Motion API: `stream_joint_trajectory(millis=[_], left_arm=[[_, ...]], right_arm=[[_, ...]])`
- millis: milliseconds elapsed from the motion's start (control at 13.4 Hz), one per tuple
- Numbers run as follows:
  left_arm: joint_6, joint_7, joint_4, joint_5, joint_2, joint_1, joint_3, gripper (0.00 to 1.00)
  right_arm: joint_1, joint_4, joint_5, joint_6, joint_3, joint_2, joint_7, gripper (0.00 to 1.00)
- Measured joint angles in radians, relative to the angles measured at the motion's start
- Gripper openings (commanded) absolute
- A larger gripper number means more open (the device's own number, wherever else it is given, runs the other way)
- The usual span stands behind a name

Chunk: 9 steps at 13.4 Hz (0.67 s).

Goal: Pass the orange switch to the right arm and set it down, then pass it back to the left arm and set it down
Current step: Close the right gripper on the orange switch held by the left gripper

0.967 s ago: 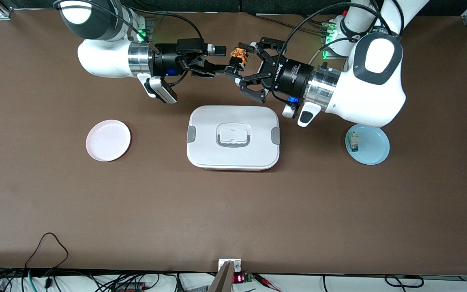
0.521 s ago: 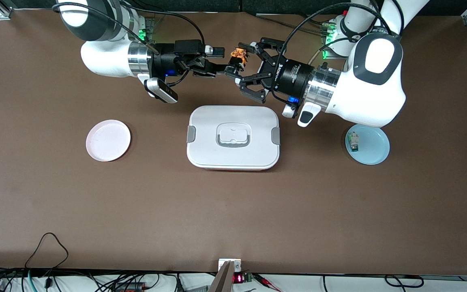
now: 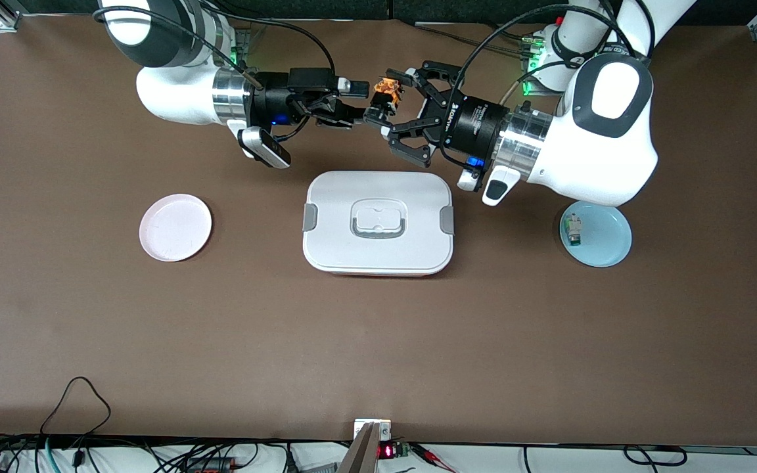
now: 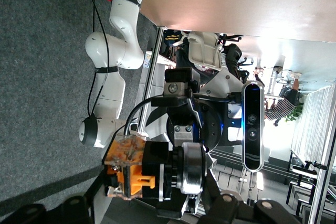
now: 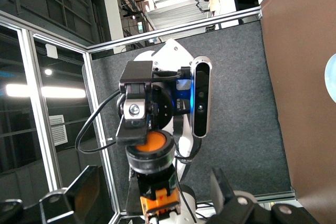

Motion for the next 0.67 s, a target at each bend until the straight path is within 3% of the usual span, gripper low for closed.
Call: stream_joint_trajectory(millis=[223,670], left_arm=[[0.0,0.0,0.0,0.0,0.0,0.0,0.0,0.0],[0.0,-0.001,0.002,-0.002,0.0,0.0,0.0,0.0]], right_arm=[[0.001,0.0,0.004,0.0,0.0,0.0,-0.003,0.47],[0.003,0.0,0.007,0.002,0.0,-0.002,-0.019,0.32]])
